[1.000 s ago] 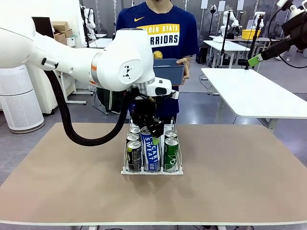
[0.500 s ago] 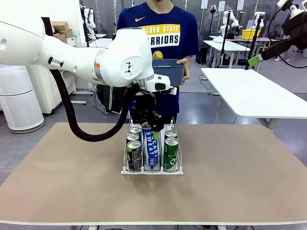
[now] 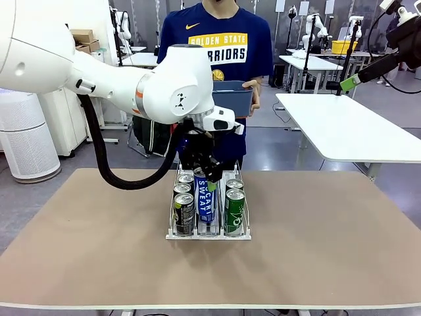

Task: Fill the beverage cans into the dispenser.
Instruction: Place the picked Ionic drink in the line of the Automatic Can Dispenser with the same cans.

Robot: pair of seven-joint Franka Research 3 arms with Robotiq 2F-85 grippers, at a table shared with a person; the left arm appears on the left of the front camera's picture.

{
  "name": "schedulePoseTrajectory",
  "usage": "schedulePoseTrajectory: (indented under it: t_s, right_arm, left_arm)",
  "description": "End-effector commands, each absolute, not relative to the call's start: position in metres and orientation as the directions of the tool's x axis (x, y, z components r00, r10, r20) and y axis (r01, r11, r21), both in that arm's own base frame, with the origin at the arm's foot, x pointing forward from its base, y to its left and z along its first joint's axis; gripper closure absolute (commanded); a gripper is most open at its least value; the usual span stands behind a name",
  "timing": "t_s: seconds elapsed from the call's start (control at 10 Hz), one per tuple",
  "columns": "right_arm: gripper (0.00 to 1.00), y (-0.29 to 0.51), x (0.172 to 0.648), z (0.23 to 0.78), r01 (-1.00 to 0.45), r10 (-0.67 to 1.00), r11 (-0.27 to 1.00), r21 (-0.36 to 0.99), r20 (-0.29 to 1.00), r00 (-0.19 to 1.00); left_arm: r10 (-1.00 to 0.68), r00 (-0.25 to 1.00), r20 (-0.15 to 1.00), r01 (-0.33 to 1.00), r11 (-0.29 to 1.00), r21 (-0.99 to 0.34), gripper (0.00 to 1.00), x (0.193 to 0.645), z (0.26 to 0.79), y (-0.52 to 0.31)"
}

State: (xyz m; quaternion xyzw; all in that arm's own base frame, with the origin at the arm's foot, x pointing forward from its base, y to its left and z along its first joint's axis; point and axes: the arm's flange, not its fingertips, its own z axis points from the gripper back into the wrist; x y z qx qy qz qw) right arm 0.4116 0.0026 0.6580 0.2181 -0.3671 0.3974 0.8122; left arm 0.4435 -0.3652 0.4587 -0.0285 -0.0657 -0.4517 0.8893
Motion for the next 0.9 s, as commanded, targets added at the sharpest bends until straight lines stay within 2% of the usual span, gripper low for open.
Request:
schedulePoseTrajectory:
  t_s: [0.0,0.1,0.2,0.3,0.4,0.5,0.6,0.8]
  right_arm:
    - [0.0,0.003,0.412,0.656,-0.825,0.483,0.561,0.068,0.783,0.393]
    - [0.0,0.003,0.412,0.656,-0.825,0.483,0.561,0.068,0.783,0.393]
    - [0.0,0.003,0.412,0.656,-0.825,0.483,0.561,0.068,0.783,0.393]
    - [0.0,0.003,0.412,0.656,-0.825,0.483,0.561,0.068,0.783,0.393]
    - [0.0,0.003,0.412,0.656,-0.825,0.483,0.561,0.068,0.783,0.393]
    - [0.0,0.003,0.412,0.656,-0.825,0.483,0.561,0.068,0.783,0.393]
    - [0.0,0.003,0.412,0.656,-0.825,0.483,0.561,0.068,0.783,0.393]
    - [0.0,0.003,0.412,0.656,-0.825,0.483,0.561,0.068,0.783,0.393]
  left_arm:
    - [-0.844,0.492,0.212,0.853,0.517,0.079,0.43,0.458,0.452,-0.363]
    - [-0.861,0.463,0.208,0.869,0.488,0.086,0.43,0.455,0.454,-0.362]
    - [-0.863,0.438,0.253,0.875,0.473,0.1,0.43,0.451,0.47,-0.358]
    - [-0.842,0.521,0.141,0.849,0.528,0.017,0.43,0.444,0.451,-0.369]
    - [-0.842,0.521,0.141,0.849,0.528,0.017,0.43,0.444,0.451,-0.369]
    - [-0.858,0.492,0.148,0.865,0.5,0.025,0.43,0.442,0.455,-0.37]
    - [-0.863,0.483,0.148,0.859,0.499,0.111,0.43,0.431,0.459,-0.366]
    - [-0.866,0.483,0.129,0.86,0.497,0.116,0.43,0.429,0.436,-0.383]
